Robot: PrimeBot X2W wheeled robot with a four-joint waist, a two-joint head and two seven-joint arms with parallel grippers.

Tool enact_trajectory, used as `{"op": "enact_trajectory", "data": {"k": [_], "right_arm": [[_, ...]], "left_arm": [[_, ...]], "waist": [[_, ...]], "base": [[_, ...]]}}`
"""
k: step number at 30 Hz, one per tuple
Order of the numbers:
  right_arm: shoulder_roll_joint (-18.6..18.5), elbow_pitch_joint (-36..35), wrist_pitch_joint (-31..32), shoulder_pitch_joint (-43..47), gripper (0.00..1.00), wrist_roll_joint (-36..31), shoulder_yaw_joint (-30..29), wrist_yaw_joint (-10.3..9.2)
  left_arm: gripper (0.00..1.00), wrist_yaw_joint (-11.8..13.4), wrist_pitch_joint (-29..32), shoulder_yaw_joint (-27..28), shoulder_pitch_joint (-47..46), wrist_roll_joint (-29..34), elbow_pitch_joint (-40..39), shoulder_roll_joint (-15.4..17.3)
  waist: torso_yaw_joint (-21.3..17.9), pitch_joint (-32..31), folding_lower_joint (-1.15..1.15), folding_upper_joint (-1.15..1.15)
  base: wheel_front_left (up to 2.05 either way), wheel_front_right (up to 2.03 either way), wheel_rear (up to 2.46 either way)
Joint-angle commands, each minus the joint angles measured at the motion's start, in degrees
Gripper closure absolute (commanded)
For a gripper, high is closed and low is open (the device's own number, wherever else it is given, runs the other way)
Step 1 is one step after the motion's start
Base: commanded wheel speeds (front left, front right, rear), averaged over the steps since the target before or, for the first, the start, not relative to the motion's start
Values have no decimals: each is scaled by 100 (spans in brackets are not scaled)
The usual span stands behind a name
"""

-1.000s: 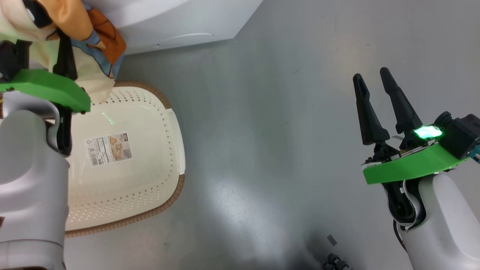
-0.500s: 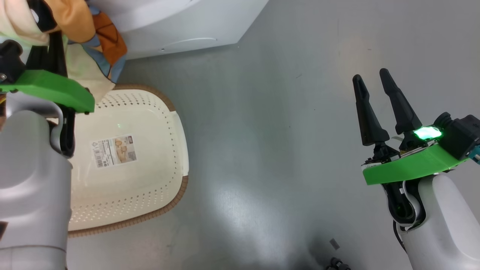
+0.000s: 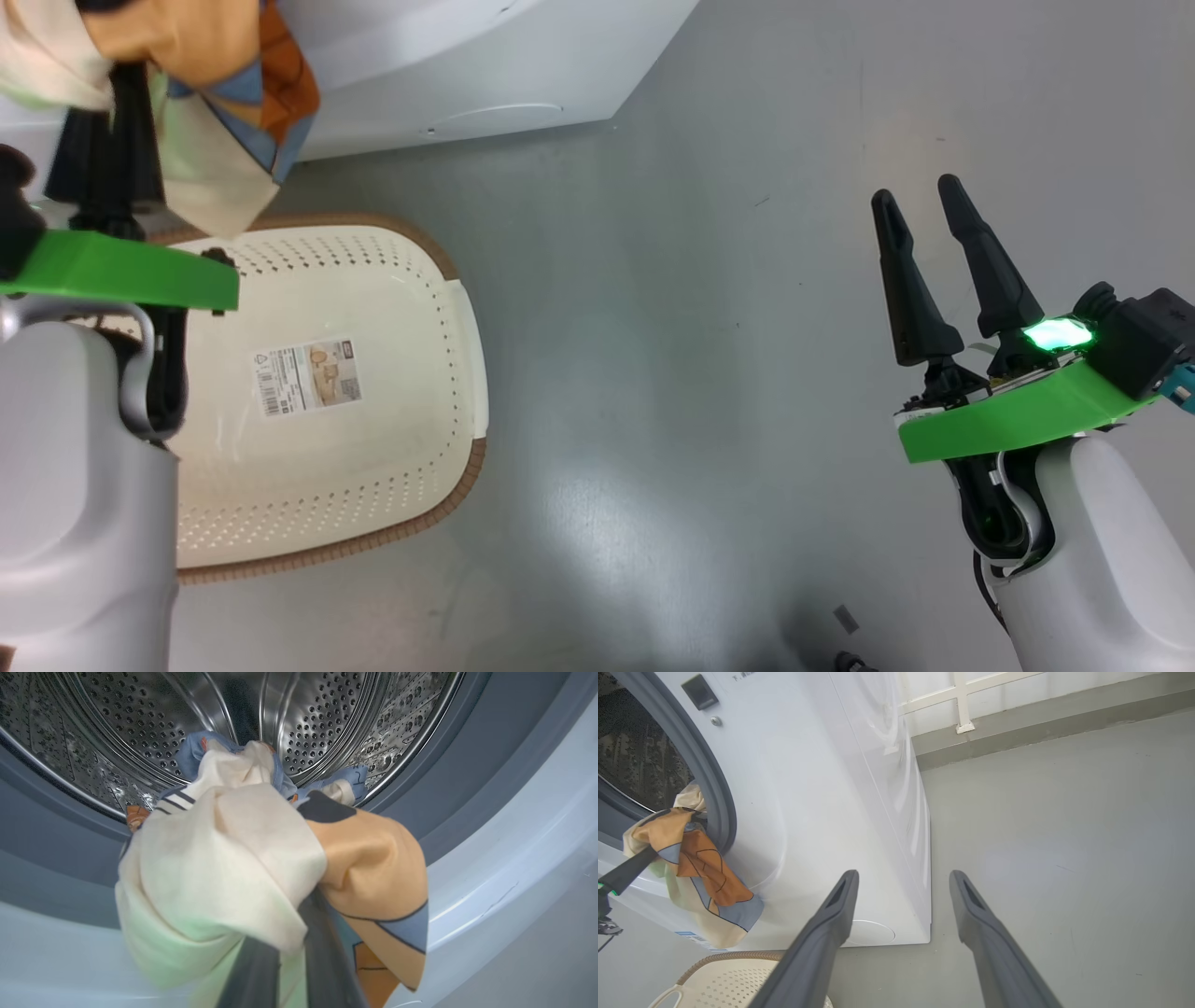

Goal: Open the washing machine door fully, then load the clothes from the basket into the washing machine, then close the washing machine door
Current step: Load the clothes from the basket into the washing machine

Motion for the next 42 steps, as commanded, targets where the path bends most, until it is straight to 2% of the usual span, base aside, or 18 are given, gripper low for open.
{"op": "enact_trajectory", "data": {"k": [1,7,12,19,29,34,40,41,42], "right_arm": [[-4,-105,-26,203,0,43,99,9],[21,-105,-26,177,0,54,116,9],[54,-110,-26,133,0,78,177,9],[107,-140,-26,65,0,107,166,9],[234,-158,-26,62,0,113,171,9],[282,-175,-26,89,0,122,157,9],[339,-204,-26,53,0,202,164,9],[335,-201,-26,41,0,197,174,9],[326,-199,-26,32,0,191,179,9]], "left_arm": [[100,-15,-28,164,173,-45,-436,248],[100,100,282,230,19,-124,-1217,305],[100,154,579,307,-449,-181,-1211,425],[100,178,1058,331,-1805,-157,-100,740],[100,209,743,119,-3722,221,1875,1200],[100,268,70,36,-4405,404,2144,1310],[100,455,-24,-11,-4406,499,2251,1155],[62,494,-24,-9,-4336,488,2361,1121],[0,517,-25,-19,-4276,482,2456,1088]], "waist": [[15,-6,0,0],[1,10,0,0],[-92,86,0,0],[-340,373,0,0],[-847,788,0,0],[-956,932,0,0],[-898,948,0,0],[-881,932,0,0],[-861,917,0,0]], "base": [[0,0,0],[0,0,0],[0,0,0],[0,0,0],[0,0,0],[0,0,0],[0,0,0],[0,0,0],[0,0,0]]}}
